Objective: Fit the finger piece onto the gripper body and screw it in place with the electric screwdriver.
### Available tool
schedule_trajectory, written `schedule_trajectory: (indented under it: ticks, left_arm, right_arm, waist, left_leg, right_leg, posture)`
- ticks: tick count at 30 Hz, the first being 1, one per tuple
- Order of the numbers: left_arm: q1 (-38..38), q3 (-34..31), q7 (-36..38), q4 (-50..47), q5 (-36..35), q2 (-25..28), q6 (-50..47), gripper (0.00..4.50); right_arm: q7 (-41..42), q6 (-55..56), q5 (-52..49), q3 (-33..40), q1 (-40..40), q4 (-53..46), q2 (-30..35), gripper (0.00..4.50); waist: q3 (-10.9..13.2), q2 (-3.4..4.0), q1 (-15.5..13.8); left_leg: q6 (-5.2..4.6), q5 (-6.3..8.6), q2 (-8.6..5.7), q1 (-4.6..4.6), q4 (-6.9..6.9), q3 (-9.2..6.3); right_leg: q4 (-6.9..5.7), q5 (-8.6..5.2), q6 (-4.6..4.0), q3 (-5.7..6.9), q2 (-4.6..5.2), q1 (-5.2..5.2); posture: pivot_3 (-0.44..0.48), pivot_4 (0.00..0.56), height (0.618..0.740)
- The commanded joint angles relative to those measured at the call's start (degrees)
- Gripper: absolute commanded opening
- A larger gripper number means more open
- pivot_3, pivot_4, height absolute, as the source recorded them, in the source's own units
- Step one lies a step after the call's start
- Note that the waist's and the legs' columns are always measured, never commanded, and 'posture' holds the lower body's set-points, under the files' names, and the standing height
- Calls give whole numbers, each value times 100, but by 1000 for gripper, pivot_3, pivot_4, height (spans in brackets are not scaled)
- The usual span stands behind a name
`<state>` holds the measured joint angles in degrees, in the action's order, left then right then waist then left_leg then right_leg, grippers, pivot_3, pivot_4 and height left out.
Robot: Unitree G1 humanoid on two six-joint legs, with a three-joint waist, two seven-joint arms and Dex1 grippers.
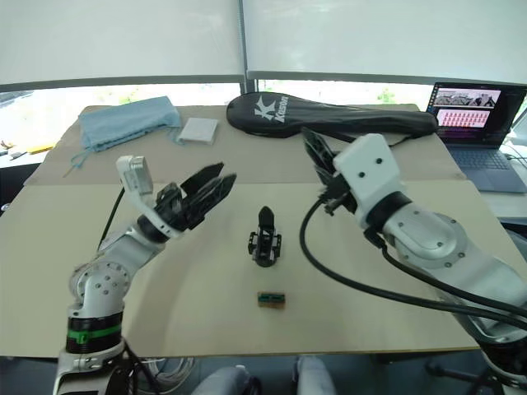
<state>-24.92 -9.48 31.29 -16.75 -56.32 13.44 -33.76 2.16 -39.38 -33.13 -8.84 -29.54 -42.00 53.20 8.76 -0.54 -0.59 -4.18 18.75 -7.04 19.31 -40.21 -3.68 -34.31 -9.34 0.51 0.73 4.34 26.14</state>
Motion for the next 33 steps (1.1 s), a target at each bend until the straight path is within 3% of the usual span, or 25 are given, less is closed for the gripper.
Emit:
schedule_trajectory:
  ticks: [1,7,15,18,25,26,30,32,33]
  left_arm:
    - [-128,173,-124,-158,78,-252,190,4500]
    - [-434,349,-285,-42,83,-702,278,4500]
    - [-443,390,-319,-10,130,-962,377,4500]
    - [-337,365,-341,-48,94,-961,350,3638]
    - [-301,312,-418,-63,63,-1026,402,182]
    - [-303,297,-429,-55,58,-1037,418,0]
    - [-313,197,-556,-71,-67,-1133,448,0]
    - [-374,91,-691,-32,-190,-1220,484,0]
    - [-402,52,-736,-13,-236,-1247,495,0]
  right_arm:
    - [322,112,586,-241,-339,-135,-272,1108]
    - [871,156,1305,-737,-562,-88,-843,1108]
    - [1318,85,1884,-771,-465,-26,-1267,1108]
    - [1442,62,2042,-701,-417,-35,-1343,1108]
    - [1647,53,2341,-644,-315,-35,-1501,1108]
    - [1673,55,2383,-646,-305,-25,-1522,1109]
    - [1732,-97,2273,-403,-184,-64,-1720,1109]
    - [1803,-77,2243,-243,-132,-125,-1754,2194]
    - [1859,-61,2239,-196,-118,-146,-1751,2509]
  waist:
    - [0,0,-7]
    - [0,-1,-27]
    - [0,0,-6]
    - [0,0,-4]
    - [0,0,-21]
    - [0,0,-21]
    - [0,0,-12]
    - [0,0,-12]
    - [0,0,-12]
  left_leg:
    - [0,0,0,1,-1,1]
    - [0,-1,-3,2,-8,0]
    - [0,-1,-6,1,-10,0]
    - [1,-1,-6,-2,-10,1]
    - [1,-1,-8,-1,-14,1]
    - [2,-1,-10,-1,-15,0]
    - [2,-1,-9,-1,-15,1]
    - [2,-1,-8,-1,-15,1]
    - [2,-1,-8,-1,-15,1]
  right_leg:
    - [-2,0,0,-2,0,1]
    - [-5,0,-1,1,1,1]
    - [-17,0,-1,2,0,5]
    - [-23,0,-1,1,-1,6]
    - [-25,0,-1,1,0,5]
    - [-25,0,-1,1,1,4]
    - [-26,0,-1,1,0,6]
    - [-29,0,-1,-1,0,6]
    - [-30,0,-1,-1,0,6]
  posture:
    - [0,150,740]
    - [0,150,740]
    - [0,150,740]
    - [0,150,740]
    - [0,150,740]
    - [0,150,740]
    - [0,150,740]
    - [0,150,740]
    - [0,150,740]
